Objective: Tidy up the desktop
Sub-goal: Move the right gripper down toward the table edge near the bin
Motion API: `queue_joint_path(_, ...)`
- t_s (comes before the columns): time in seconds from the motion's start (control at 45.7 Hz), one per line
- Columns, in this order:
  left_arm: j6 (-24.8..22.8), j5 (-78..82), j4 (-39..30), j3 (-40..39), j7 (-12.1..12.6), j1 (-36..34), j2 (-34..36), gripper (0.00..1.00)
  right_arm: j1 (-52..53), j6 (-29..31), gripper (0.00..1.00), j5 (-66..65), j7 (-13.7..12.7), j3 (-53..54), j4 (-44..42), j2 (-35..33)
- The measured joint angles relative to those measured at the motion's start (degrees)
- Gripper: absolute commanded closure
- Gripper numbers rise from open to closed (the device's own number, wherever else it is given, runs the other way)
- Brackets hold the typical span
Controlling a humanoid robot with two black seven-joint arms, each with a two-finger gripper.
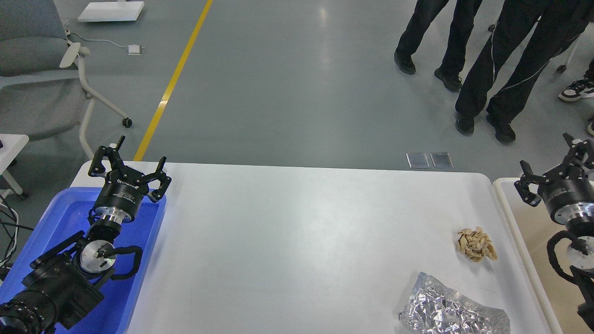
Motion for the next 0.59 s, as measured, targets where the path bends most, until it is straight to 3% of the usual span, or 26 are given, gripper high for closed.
queue_joint_path(0.591, 0.00, 0.00, 0.00, 0.08, 0.00, 0.00, 0.01, 0.00, -0.18, 0.14, 0.00, -0.02, 0.06, 0.08, -0.11, -1.41)
